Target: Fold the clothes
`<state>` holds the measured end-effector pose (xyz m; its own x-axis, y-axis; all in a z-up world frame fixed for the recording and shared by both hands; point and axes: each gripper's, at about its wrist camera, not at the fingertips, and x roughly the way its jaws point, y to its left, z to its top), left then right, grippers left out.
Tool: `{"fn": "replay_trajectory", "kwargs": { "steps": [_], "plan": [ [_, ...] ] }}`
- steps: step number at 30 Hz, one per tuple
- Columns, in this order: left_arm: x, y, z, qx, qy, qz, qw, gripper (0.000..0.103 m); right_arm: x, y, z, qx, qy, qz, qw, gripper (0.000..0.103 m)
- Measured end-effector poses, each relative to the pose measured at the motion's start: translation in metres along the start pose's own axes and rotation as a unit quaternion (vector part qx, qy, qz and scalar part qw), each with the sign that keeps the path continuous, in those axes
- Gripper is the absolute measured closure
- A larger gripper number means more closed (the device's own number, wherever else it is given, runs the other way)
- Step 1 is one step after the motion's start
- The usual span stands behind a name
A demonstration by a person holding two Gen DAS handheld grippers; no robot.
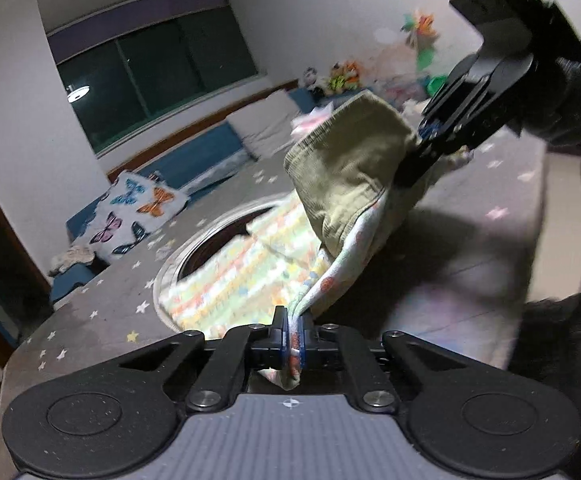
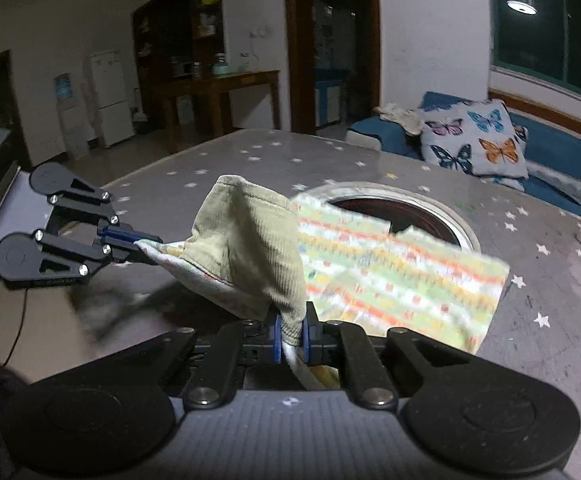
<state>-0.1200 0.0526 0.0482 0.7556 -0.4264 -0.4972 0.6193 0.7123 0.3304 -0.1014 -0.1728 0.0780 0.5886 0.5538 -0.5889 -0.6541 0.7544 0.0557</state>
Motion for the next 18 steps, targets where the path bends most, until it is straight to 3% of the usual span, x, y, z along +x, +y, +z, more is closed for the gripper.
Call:
{"fn": "replay_trajectory", "kwargs": {
  "steps": [6,18],
  "plan": [
    [-0.003,0.02,0.022,-0.048,-0.025,0.016,0.9984,0.097,-0.015,-0.001,0.017,-0.011,-0.016,0.003,1.0,0.095],
    [0.116,0.1,0.036,-0.133,0.054,0.03,0.9892,0.097,0.084,-0.072,0.079,-0.005,0.012,-0.031,0.999,0.095]
  ]
}}
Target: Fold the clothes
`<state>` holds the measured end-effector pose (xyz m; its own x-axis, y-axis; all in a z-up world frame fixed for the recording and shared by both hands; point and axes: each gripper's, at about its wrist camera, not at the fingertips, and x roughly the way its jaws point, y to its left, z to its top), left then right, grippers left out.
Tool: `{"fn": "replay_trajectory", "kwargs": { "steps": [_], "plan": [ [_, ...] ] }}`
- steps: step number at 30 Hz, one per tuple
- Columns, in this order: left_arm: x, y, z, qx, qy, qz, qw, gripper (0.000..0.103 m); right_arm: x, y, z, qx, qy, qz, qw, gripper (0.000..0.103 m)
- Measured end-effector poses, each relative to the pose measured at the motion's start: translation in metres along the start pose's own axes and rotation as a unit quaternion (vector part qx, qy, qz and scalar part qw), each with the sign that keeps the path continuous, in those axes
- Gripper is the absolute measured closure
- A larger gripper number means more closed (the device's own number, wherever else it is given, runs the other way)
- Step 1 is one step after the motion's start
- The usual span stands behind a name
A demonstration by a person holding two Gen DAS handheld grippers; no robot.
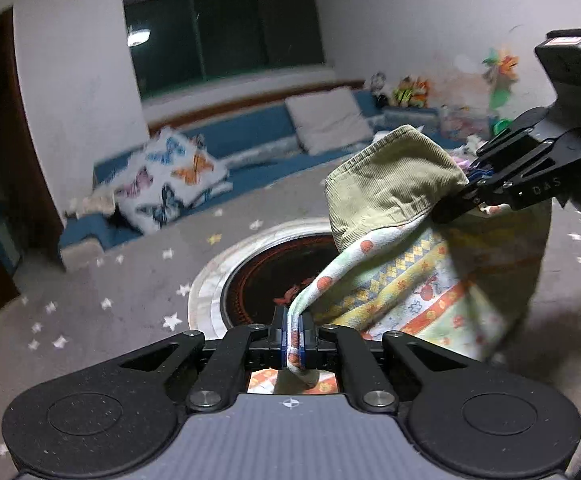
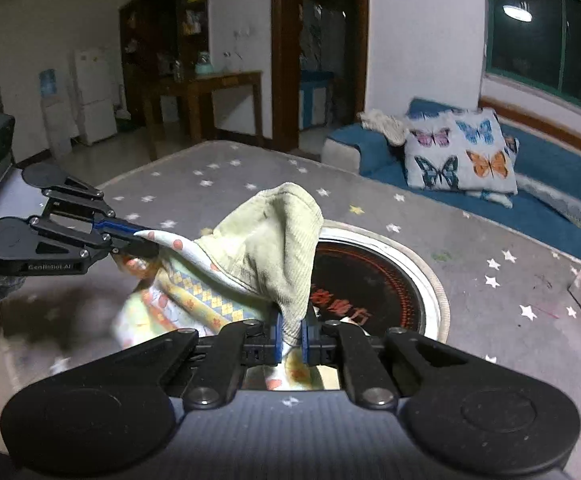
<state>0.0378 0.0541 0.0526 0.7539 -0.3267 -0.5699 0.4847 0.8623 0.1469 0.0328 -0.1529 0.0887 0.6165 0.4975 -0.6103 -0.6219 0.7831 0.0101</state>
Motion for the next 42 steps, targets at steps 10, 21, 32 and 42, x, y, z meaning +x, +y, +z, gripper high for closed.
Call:
{"fn": "replay_trajectory", "kwargs": {
  "steps": [10,21,32,42],
  "plan": [
    [0.083,0.04,-0.008,-0.088,0.073,0.016,0.9933,0.093,0.101,-0.044,-0.01,0.07,0.04,-0.05,0.995,0.084],
    [0.09,0.045,-0.008,-0.098,0.065,0.044,0.9921,0.071,0.049,-0.036,-0.046,0.087,0.026,-0.074,0.993,0.082],
    [0.084,0.078,-0.004,-0.136,0.066,0.066,0.9863,0.052,0.044,-0.075,-0.079,0.17,0.036,-0.123,0.977,0.096],
    [0.063,0.065,0.01,-0.131,0.037,0.028,0.9902,0.067,0.069,-0.044,-0.045,0.13,0.024,-0.062,0.989,0.096]
  ]
}}
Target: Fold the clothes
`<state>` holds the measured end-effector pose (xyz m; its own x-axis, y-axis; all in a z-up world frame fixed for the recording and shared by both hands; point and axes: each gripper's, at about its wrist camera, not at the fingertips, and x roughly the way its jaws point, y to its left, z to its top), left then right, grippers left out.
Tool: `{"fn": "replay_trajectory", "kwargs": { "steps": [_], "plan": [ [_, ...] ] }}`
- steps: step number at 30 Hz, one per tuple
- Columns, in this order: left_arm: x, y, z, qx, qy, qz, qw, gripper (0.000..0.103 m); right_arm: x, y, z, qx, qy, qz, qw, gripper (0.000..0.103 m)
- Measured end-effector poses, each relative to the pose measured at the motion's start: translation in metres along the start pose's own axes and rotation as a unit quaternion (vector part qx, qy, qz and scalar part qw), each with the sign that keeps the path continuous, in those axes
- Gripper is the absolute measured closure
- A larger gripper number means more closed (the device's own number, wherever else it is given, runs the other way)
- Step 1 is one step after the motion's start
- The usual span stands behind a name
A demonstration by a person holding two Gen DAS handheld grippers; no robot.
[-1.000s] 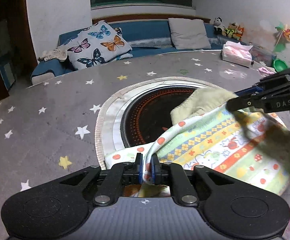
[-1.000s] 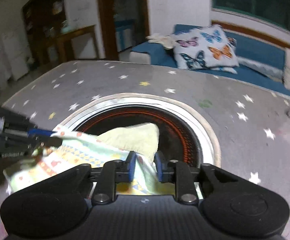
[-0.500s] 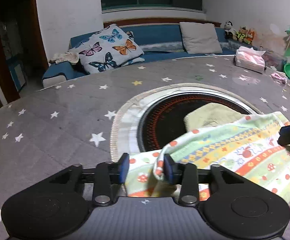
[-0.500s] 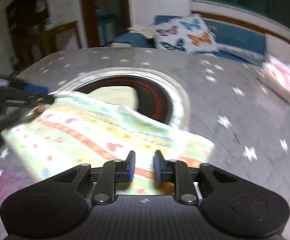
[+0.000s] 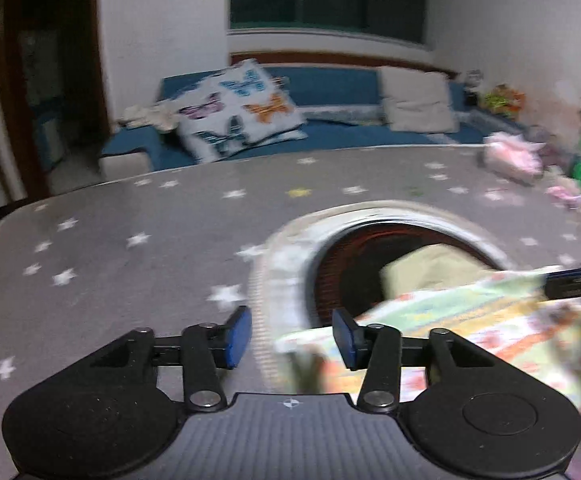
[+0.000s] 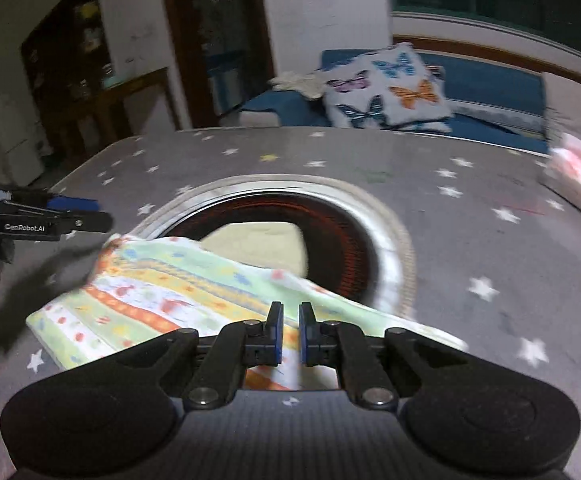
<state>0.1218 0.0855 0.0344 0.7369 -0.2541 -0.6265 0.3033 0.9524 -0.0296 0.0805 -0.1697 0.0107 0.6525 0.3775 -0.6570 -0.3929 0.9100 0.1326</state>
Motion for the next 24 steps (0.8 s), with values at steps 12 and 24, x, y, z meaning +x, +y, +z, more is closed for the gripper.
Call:
{"fn": "replay_trajectory", "kwargs": {
  "steps": [12,24],
  "plan": [
    [0.066,-0.057,0.008,0.033,0.045,-0.064,0.9964,0.084,0.058,0.013,0.013,-0.008,0.021,0.001,1.0,0.094],
    [0.013,-0.061,-0.015,0.047,0.012,-0.078,0.9958,0.084,0.016,0.051,-0.001,-0.075,0.009,0.022,0.997,0.083]
  ]
}}
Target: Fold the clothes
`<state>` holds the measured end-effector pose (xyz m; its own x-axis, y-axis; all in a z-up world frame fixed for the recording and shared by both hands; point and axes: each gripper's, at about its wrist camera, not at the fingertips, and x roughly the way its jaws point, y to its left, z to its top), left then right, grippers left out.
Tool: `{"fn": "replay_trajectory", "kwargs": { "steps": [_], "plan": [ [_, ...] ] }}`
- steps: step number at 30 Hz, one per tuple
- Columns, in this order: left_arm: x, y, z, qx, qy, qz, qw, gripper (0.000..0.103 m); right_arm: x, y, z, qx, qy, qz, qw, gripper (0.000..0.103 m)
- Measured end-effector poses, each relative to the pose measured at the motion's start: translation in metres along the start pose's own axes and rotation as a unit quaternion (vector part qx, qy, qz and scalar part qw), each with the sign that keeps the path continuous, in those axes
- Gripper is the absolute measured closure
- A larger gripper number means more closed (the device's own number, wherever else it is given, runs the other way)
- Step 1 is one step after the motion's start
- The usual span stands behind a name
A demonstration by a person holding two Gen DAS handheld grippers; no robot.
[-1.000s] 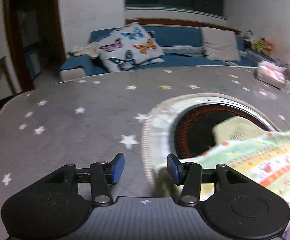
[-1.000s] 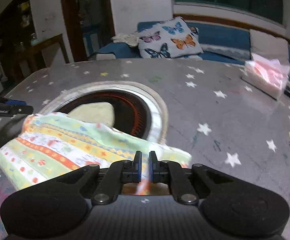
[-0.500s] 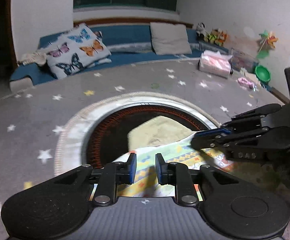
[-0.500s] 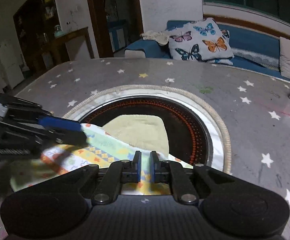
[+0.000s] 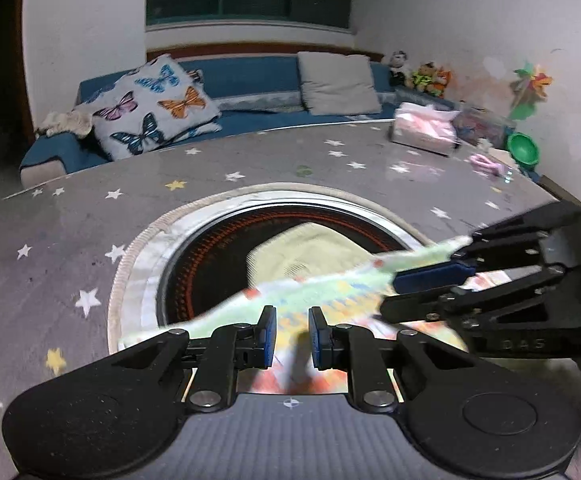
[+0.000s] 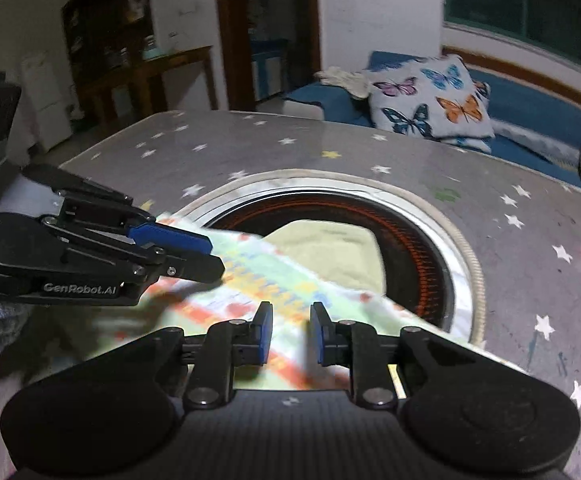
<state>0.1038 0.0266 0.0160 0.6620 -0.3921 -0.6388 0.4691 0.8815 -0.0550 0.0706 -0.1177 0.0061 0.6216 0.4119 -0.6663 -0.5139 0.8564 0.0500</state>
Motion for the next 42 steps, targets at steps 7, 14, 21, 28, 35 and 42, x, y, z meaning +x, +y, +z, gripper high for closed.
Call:
{"fn": "replay_trajectory", "kwargs": {
  "steps": [7,14,21,28,35,42],
  "plan": [
    [-0.025,-0.017,-0.037,0.03,-0.001,0.014,0.9995,0.084,-0.013,0.048,-0.023,-0.074,-0.001,0.007,0.997,0.082],
    [-0.039,-0.007,-0.059,-0.004,-0.015,0.035,0.9993,0.082,-0.019,0.076,-0.039,-0.096,-0.009,0.034,0.995,0.082],
    [-0.051,0.015,-0.073,-0.057,-0.025,0.05,0.9968,0.082,-0.039,0.059,-0.049,-0.047,-0.018,0.035,0.998,0.078],
    [-0.053,0.017,-0.076,-0.061,-0.029,0.052,0.9964,0.082,-0.062,0.024,-0.066,0.005,-0.012,-0.008,1.0,0.074],
    [-0.053,0.019,-0.074,-0.064,-0.025,0.052,0.9963,0.082,-0.083,-0.012,-0.086,0.048,0.005,-0.059,0.997,0.075],
    [-0.045,0.029,-0.063,-0.07,-0.017,0.065,0.9953,0.082,-0.077,-0.021,-0.066,0.051,-0.019,-0.067,0.996,0.075]
  ]
}}
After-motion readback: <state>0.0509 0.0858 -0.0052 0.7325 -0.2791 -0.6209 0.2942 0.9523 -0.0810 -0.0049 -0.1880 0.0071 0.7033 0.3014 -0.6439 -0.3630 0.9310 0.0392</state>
